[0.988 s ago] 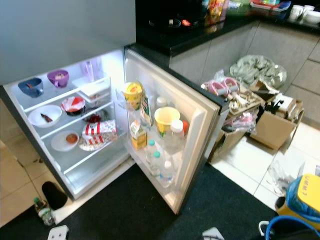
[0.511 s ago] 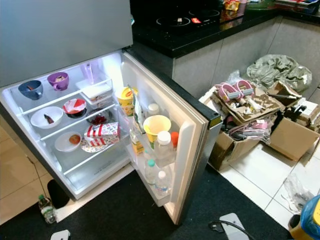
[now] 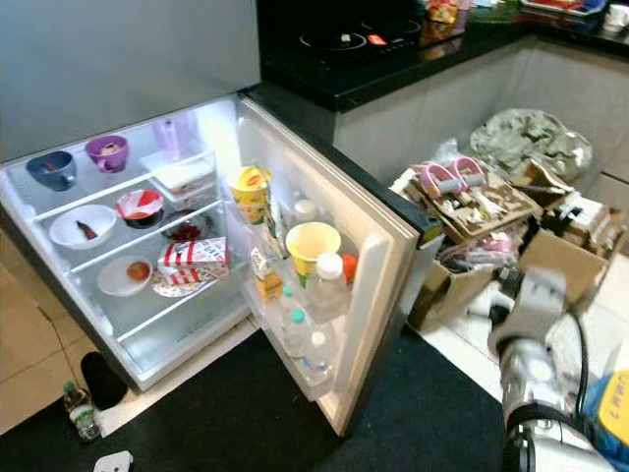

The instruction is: Restocking fridge

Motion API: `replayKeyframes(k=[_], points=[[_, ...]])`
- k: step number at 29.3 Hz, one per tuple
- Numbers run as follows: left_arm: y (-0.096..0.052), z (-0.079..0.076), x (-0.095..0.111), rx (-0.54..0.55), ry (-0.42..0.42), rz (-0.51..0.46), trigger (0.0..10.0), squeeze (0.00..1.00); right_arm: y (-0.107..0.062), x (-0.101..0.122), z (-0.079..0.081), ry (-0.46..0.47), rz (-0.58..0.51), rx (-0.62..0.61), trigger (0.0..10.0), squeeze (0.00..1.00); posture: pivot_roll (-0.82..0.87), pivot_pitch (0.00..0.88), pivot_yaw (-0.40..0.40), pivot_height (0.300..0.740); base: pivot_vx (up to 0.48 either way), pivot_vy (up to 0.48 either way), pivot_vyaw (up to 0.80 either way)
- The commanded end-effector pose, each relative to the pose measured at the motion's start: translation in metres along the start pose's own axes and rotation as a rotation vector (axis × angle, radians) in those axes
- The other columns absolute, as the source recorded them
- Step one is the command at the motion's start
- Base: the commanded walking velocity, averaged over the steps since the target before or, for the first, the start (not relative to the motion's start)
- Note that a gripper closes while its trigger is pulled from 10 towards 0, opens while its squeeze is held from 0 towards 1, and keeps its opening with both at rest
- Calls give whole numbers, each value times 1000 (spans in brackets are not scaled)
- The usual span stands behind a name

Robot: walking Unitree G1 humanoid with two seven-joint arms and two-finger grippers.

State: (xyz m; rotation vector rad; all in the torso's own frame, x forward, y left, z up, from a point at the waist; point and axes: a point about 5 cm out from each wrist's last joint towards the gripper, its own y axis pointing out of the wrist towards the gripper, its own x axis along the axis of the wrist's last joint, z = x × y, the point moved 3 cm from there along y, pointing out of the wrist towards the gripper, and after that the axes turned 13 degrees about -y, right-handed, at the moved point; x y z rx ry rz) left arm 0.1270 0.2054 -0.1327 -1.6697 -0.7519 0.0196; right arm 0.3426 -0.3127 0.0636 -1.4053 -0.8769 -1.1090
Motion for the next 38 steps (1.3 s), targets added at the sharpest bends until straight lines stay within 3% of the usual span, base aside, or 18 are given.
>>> replayKeyframes(k=[1, 3, 8, 12, 13, 14, 16, 17, 18, 19, 21, 23, 25, 26, 28, 33, 34, 38], points=[[-1, 6, 0, 19, 4, 8, 10000, 0, 4, 15, 20, 97, -97, 139, 10000, 0, -40, 0, -8, 740, 0, 0, 0], [-1, 6, 0, 18, 4, 7, 10000, 0, 6, 23, 26, 113, -136, 184, 10000, 0, -40, 0, -8, 740, 0, 0, 0], [0, 3, 2, 12, 4, 5, 10000, 0, 3, 49, 70, 94, -243, 533, 10000, 0, -43, 0, -3, 740, 0, 0, 0], [0, 3, 2, 12, 4, 5, 10000, 0, 1, 50, 81, 63, -243, 613, 10000, 0, -43, 0, -3, 740, 0, 0, 0], [-1, 4, 1, 13, 5, 6, 10000, 0, -3, 50, 97, 31, -242, 720, 10000, 0, -45, 0, -1, 740, 0, 0, 0], [-1, 4, 1, 13, 5, 6, 10000, 0, -3, 50, 97, 31, -242, 720, 10000, 0, -45, 0, -1, 740, 0, 0, 0], [-1, 5, 1, 15, 7, 8, 10000, 0, -12, 49, 132, -7, -244, 938, 10000, 0, -48, 0, 4, 740, 0, 0, 0], [-1, 5, 1, 15, 7, 8, 10000, 0, -12, 49, 132, -7, -244, 938, 10000, 0, -48, 0, 4, 740, 0, 0, 0], [-1, 5, 1, 16, 8, 10, 10000, 0, -21, 49, 156, -30, -251, 1070, 10000, 0, -48, 0, 4, 740, 0, 0, 0], [-1, 5, 1, 16, 8, 10, 10000, 0, -21, 49, 156, -30, -251, 1070, 10000, 0, -48, 0, 4, 740, 0, 0, 0], [-1, 5, 1, 15, 10, 11, 10000, 0, -38, 50, 190, -55, -277, 1255, 10000, 0, -47, 0, 7, 740, 0, 0, 0], [-1, 5, 1, 15, 10, 11, 10000, 0, -38, 50, 190, -55, -277, 1255, 10000, 0, -47, 0, 7, 740, 0, 0, 0], [-1, 3, 1, 11, 12, 11, 10000, 0, -64, 67, 232, -12, -370, 1439, 10000, 0, -50, 0, 11, 740, 0, 0, 0], [-1, 3, 1, 11, 12, 11, 10000, 0, -64, 67, 232, -12, -370, 1439, 10000, 0, -50, 0, 11, 740, 0, 0, 0], [0, 2, 2, 7, 13, 9, 10000, 0, -75, 81, 250, 32, -431, 1500, 10000, 0, -45, 0, 10, 740, 0, 0, 0], [0, 0, 2, 3, 15, 11, 10000, 0, -58, 81, 239, 45, -414, 1397, 10000, 0, -45, 0, 4, 740, 0, 0, 0], [0, 0, 1, 3, 17, 13, 10000, 0, -46, 74, 227, 31, -368, 1312, 10000, 0, -48, 0, 2, 740, 0, 0, 0], [1, 0, 1, 3, 18, 15, 10000, 0, -38, 61, 213, 8, -309, 1221, 10000, 0, -47, 0, -2, 740, 0, 0, 0]])
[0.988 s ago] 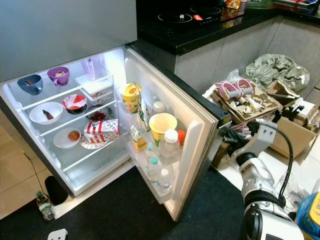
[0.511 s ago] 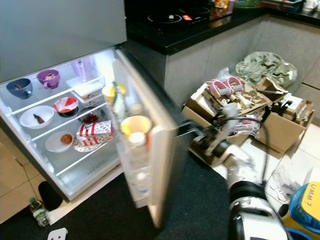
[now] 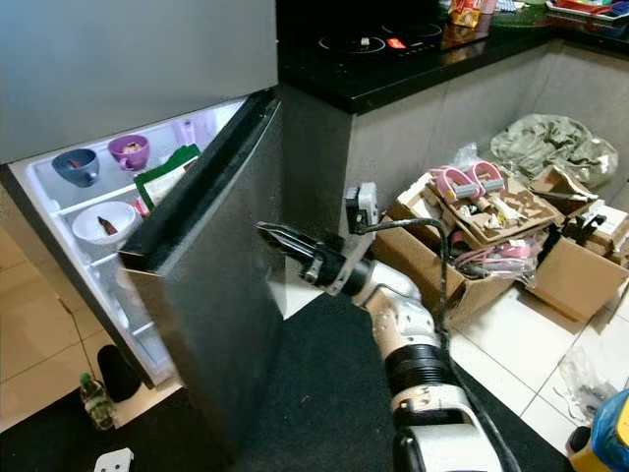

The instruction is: Restocking fridge

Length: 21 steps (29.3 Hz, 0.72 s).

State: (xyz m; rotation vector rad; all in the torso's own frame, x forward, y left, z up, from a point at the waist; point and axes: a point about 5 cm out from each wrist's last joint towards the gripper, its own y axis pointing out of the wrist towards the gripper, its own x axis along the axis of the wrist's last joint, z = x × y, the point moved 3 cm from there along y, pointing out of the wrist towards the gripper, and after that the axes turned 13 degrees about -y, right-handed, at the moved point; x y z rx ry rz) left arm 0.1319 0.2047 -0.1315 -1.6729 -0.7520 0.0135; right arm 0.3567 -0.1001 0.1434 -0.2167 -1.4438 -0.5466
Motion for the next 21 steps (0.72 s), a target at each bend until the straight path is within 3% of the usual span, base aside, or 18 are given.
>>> replayKeyframes(k=[1, 2, 5, 6, 10, 11, 13, 14, 16, 17, 21], points=[[-1, 2, -4, 7, 15, 19, 10000, 0, -8, -9, -5, 6, 40, -59, 10000, 0, -47, 0, -2, 740, 0, 0, 0], [-1, 2, -4, 7, 15, 19, 10000, 0, -8, -9, -5, 6, 40, -59, 10000, 0, -47, 0, -2, 740, 0, 0, 0], [-1, 2, -4, 7, 19, 21, 10000, 0, -37, -40, -17, 50, 160, -215, 10000, 0, -48, 0, -5, 740, 0, 0, 0], [-1, 2, -4, 7, 19, 21, 10000, 0, -37, -40, -17, 50, 160, -215, 10000, 0, -48, 0, -5, 740, 0, 0, 0], [0, 1, -3, 4, 23, 20, 10000, 0, -81, -83, -34, 75, 354, -498, 10000, 0, -47, 0, -4, 740, 0, 0, 0], [0, 1, -3, 4, 23, 20, 10000, 0, -81, -83, -34, 75, 354, -498, 10000, 0, -47, 0, -4, 740, 0, 0, 0], [0, 0, -2, 3, 24, 18, 10000, 0, -109, -104, -35, 95, 458, -636, 10000, 0, -47, 0, -3, 740, 0, 0, 0], [0, 0, -2, 3, 24, 18, 10000, 0, -109, -104, -35, 95, 458, -636, 10000, 0, -47, 0, -3, 740, 0, 0, 0], [0, 1, -2, 3, 25, 18, 10000, 0, -140, -125, -30, 134, 541, -763, 10000, 0, -46, 0, 0, 740, 0, 0, 0], [0, 1, -2, 3, 25, 18, 10000, 0, -140, -125, -30, 134, 541, -763, 10000, 0, -46, 0, 0, 740, 0, 0, 0], [0, 2, -1, 7, 32, 19, 10000, 0, -184, -146, -22, 144, 660, -953, 10000, 0, -50, 0, 6, 740, 0, 0, 0]])
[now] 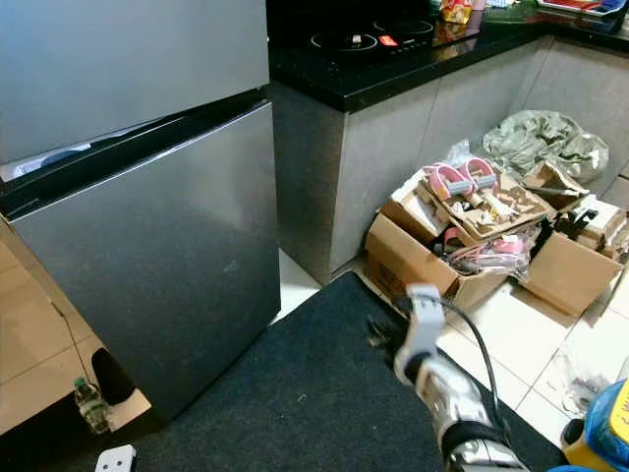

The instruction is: Restocking fridge

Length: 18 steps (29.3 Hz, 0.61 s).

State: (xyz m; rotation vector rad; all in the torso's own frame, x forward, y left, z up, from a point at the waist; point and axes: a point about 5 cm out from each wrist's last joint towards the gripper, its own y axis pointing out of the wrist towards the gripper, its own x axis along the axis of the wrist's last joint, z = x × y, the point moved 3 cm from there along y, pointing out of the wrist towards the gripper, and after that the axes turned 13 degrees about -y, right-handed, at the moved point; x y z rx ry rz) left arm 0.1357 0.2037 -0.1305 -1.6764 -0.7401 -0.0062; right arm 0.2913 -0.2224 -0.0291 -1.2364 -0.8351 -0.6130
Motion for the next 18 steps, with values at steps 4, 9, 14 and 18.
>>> replayKeyframes(k=[4, 9, 14, 18], points=[[-1, 5, -4, 16, 17, 21, 10000, 0, -14, -28, -22, -7, 86, -175, 10000, 0, -51, 0, 5, 740, 0, 0, 0], [-1, 4, -1, 16, 19, 14, 10000, 0, -31, -73, -23, -8, 235, -214, 10000, 0, -47, 0, 18, 740, 0, 0, 0], [0, 3, 1, 13, 20, 11, 10000, 0, -42, -98, -21, 20, 313, -220, 10000, 0, -44, 0, 20, 740, 0, 0, 0], [1, -1, 3, 5, 24, 6, 10000, 0, -60, -133, -15, -13, 442, -223, 10000, 0, -35, 0, 20, 740, 0, 0, 586]])
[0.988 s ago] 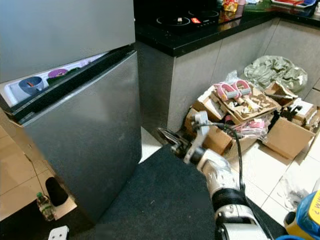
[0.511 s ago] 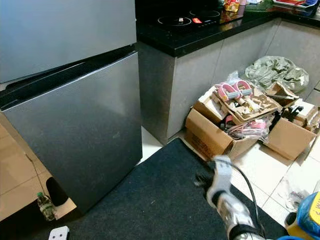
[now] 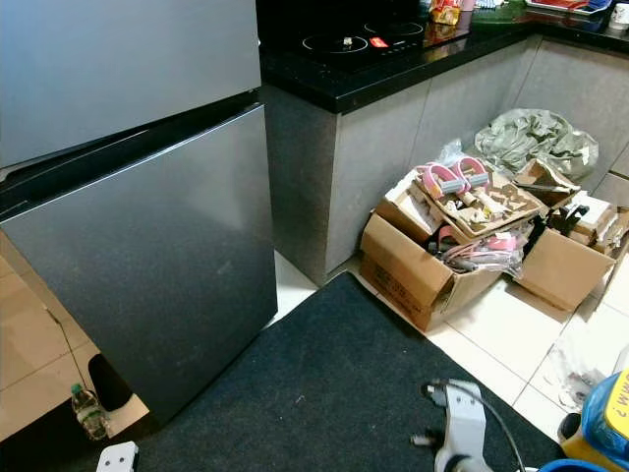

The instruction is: Restocking fridge

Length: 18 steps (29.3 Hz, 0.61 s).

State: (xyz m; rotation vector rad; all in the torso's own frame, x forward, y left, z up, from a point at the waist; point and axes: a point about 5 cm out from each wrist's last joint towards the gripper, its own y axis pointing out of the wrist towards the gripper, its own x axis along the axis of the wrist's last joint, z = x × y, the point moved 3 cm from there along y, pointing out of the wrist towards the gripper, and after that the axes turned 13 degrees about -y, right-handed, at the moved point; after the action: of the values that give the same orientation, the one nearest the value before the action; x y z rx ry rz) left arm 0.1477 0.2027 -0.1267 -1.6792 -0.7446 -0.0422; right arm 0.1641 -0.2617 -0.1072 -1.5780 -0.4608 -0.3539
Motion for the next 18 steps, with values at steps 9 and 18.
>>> replayKeyframes(k=[9, 18], points=[[0, 2, -3, 10, 21, 21, 10000, 0, 0, -16, 7, -40, 53, 3, 10000, 0, -39, 0, 23, 740, 0, 0, 781], [1, -5, -4, -6, 19, 25, 10000, 0, 1, -7, 7, -77, 39, 6, 10000, 0, -31, 0, 22, 740, 0, 0, 778]])
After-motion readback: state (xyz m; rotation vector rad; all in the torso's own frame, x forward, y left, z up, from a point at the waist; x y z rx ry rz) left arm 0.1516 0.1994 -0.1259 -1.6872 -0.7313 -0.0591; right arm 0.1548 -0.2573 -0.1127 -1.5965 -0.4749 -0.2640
